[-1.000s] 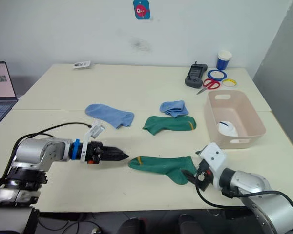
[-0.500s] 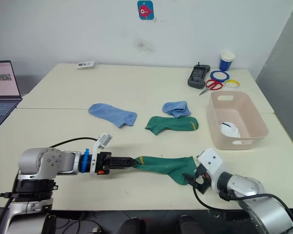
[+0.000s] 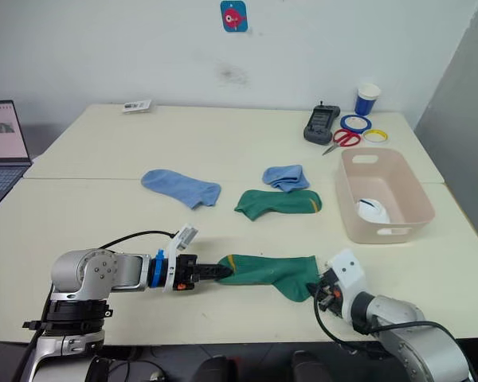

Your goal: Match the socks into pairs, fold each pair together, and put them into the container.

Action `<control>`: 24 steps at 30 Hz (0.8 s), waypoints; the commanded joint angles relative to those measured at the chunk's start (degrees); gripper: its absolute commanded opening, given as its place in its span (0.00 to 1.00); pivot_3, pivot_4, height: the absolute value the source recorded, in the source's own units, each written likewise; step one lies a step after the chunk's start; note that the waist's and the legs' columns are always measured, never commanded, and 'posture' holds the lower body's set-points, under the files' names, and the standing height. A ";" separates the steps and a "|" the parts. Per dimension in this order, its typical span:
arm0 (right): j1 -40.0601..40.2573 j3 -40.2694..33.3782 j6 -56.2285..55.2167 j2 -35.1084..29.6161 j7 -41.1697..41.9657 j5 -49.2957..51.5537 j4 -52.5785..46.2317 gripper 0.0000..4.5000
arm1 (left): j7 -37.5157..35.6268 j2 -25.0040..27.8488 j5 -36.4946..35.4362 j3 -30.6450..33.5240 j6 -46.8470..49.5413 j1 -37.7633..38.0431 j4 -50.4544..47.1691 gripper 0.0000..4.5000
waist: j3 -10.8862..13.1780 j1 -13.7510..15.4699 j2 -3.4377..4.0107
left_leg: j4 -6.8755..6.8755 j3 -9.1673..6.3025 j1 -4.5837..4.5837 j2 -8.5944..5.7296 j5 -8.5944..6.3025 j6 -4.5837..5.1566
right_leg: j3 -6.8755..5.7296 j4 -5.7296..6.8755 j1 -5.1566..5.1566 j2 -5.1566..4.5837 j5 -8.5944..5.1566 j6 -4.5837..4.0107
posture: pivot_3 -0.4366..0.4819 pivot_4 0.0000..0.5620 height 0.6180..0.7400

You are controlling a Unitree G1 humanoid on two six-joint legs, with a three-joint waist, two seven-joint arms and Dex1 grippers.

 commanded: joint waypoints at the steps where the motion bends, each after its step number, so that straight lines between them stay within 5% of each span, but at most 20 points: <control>1: -1.01 -1.23 -0.49 0.66 -0.10 1.55 -2.26 0.01 | -0.96 2.01 -0.93 2.46 -5.91 0.06 -1.50 0.00 | 0.00 -0.07 0.00 | -0.01 0.00 0.02 0.00 0.00 0.00 | 0.00 0.00 0.00 0.00 0.00 0.00 | 0.48 0.27 0.93; 12: -5.47 -4.95 8.26 -0.59 2.88 13.11 -4.03 0.01 | -5.49 11.86 -1.46 1.65 -14.94 11.71 -7.08 0.00 | 0.01 0.01 0.00 | -0.06 0.05 0.08 0.08 -0.01 0.00 | 0.05 -0.01 0.01 -0.06 0.00 -0.01 | 0.48 0.27 0.93; 24: -7.25 2.22 5.66 -2.43 0.50 7.58 -0.96 0.01 | 0.16 9.70 -5.08 2.97 -11.75 20.19 -15.50 0.00 | 0.00 -0.05 -0.02 | -0.07 0.15 0.07 0.00 -0.01 0.01 | 0.09 -0.08 0.01 -0.23 -0.01 0.00 | 0.48 0.27 0.93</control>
